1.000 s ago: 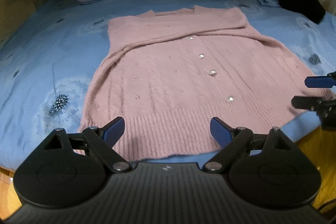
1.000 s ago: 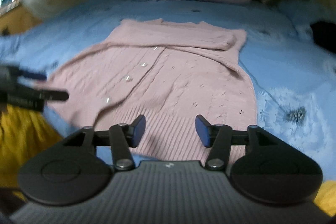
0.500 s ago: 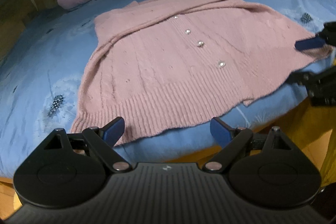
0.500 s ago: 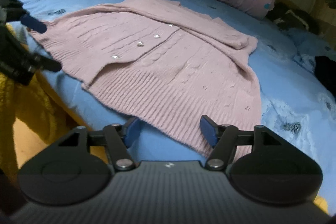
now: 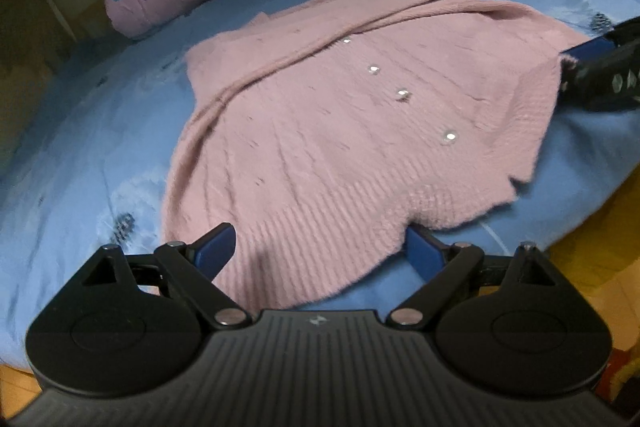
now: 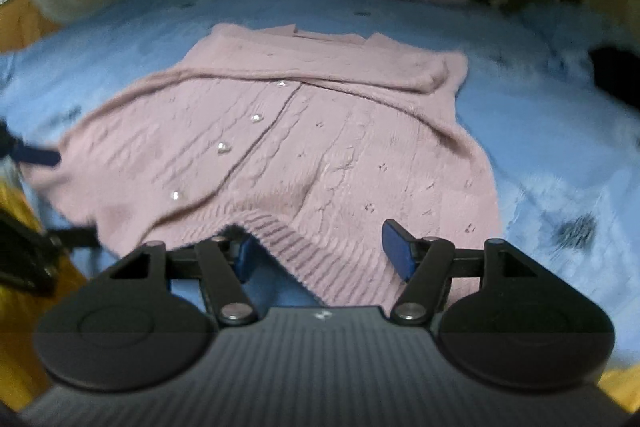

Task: Fold small clothes
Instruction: 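Move both tools to the cardigan hem and close on it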

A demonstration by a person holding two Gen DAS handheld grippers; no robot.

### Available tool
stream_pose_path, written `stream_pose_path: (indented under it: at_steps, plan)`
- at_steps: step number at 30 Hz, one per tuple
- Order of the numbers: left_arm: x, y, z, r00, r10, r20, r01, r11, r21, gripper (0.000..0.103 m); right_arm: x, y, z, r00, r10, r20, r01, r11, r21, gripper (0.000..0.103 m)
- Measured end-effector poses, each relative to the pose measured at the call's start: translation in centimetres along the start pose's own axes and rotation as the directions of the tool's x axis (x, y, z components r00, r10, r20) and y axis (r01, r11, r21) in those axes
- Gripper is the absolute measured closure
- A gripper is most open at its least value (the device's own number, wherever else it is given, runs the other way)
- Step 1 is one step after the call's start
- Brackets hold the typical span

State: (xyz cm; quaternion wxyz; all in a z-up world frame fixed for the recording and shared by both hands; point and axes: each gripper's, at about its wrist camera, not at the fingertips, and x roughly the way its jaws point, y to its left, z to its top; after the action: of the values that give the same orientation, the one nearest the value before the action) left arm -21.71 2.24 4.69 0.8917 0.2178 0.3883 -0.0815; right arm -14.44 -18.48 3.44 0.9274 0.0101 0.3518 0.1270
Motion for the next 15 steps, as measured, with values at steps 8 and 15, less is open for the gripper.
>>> stream_pose_path:
  at_steps: [8,15]
  plan:
    - [0.8,-1.1,0.1,0.999,0.044,0.031,-0.050,0.976,0.211,0.010,0.7,-1.3,0.7,0.998,0.057,-0.041,-0.051,0.991,0.123,0.038]
    - [2.2,-0.8,0.0,0.996,0.039,0.081,-0.057,0.973,0.225,0.008,-0.3,0.4,-1.8,0.999,-0.023,-0.035,0.019,0.993,-0.119,0.038]
